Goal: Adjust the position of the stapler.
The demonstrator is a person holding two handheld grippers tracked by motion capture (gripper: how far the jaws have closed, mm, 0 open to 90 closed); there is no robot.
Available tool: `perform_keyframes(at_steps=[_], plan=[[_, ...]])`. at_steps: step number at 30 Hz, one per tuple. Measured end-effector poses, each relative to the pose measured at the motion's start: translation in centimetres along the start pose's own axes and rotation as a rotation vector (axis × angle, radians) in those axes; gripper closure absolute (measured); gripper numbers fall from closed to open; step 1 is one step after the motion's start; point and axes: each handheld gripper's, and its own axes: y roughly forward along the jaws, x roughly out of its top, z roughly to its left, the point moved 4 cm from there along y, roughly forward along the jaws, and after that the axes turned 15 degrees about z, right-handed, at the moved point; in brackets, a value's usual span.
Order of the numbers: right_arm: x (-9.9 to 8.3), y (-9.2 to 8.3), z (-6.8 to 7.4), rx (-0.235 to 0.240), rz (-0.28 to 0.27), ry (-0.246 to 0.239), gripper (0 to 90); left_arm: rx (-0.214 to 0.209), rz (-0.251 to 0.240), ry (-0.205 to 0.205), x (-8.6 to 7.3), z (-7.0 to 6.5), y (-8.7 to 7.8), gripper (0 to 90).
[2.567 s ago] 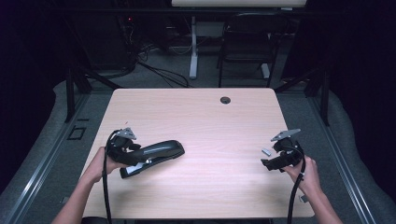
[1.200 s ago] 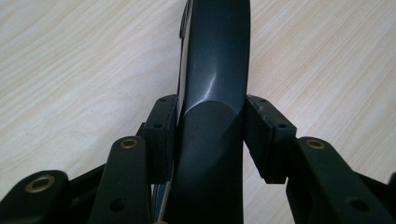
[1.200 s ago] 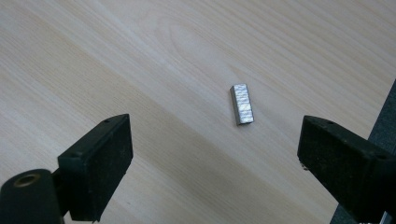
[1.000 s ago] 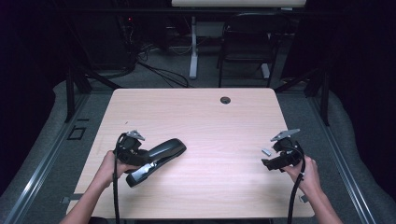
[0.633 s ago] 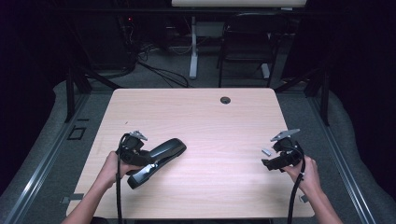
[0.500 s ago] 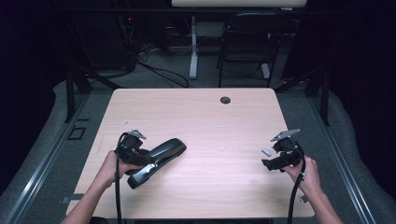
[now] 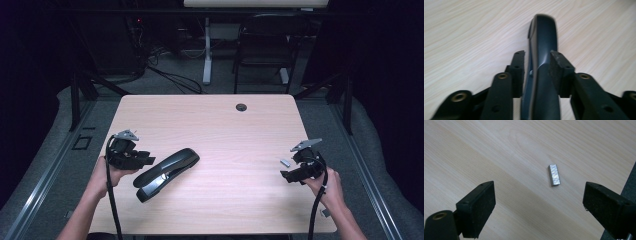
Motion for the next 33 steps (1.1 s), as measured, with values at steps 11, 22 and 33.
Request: perform_keyframes(at_steps=[11,22,33], plan=[[0.0,0.0,0.0,0.003,0.002,0.004,10.7,-0.028,0.164,0.007,-1.6,0.7,1.6,90.0],[0.0,0.0,0.1,0.007,0.002,0.004,10.8,-0.055,0.188,0.009,-1.7,0.6,1.8,90.0],[0.0,-0.1,0.1,0.006,0.003,0.005,10.9,-0.109,0.225,0.075,-1.4,-1.0,2.2,90.0]])
